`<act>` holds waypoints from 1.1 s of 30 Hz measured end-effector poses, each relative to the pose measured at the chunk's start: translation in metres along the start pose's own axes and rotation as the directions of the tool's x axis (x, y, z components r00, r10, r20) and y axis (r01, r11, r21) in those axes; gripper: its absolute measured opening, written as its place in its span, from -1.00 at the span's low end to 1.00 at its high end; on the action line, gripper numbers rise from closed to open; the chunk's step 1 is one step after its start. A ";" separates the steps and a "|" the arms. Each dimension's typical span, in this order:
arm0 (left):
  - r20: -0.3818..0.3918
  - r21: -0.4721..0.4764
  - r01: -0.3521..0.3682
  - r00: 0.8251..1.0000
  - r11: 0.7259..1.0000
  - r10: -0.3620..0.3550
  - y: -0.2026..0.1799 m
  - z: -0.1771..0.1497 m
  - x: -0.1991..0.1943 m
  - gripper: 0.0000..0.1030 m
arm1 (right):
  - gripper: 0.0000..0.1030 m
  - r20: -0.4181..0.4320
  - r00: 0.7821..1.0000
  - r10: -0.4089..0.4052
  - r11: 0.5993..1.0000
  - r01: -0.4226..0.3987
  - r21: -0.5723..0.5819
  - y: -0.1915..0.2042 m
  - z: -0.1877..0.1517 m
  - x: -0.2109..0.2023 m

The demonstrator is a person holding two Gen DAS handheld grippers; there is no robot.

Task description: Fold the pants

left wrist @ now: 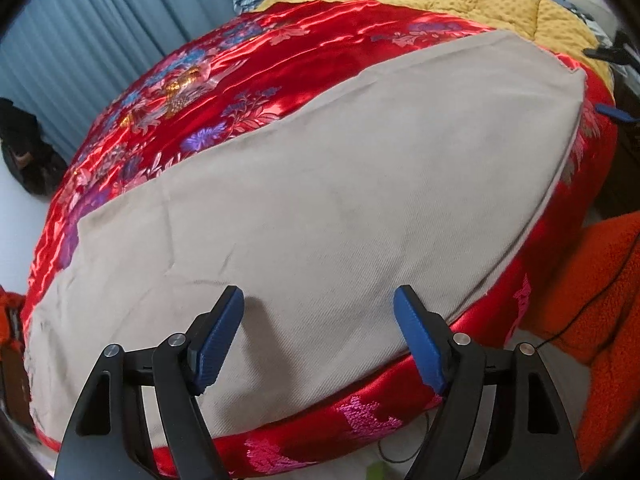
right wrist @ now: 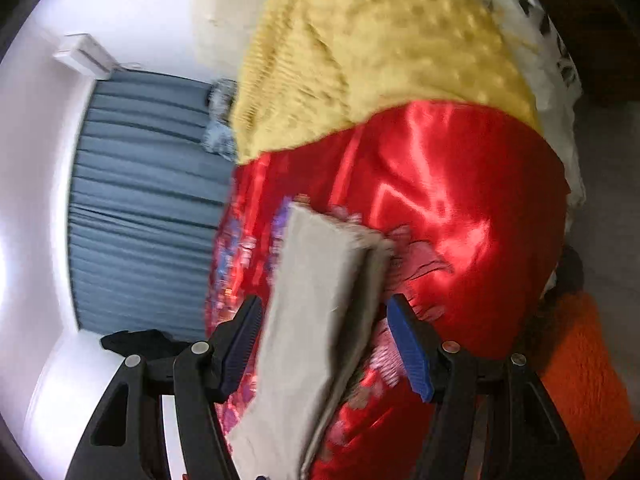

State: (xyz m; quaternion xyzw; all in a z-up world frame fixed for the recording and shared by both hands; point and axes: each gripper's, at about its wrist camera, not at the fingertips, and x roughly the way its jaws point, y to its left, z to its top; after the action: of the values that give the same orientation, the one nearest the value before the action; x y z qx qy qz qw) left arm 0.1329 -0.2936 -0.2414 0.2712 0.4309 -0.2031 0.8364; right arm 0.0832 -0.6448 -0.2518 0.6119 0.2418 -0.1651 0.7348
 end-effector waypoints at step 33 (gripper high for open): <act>0.119 -0.332 0.035 0.993 0.943 0.005 0.131 -0.026 -0.081 0.72 | -0.84 -0.038 0.980 0.194 0.931 -0.197 -0.308 0.086 -0.013 -0.001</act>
State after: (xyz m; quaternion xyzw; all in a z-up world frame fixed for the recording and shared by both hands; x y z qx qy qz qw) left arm 0.1480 -0.1674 -0.1502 0.1098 0.4111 -0.1494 0.8925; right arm 0.1266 -0.6153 -0.1824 0.5104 0.2051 -0.0491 0.8337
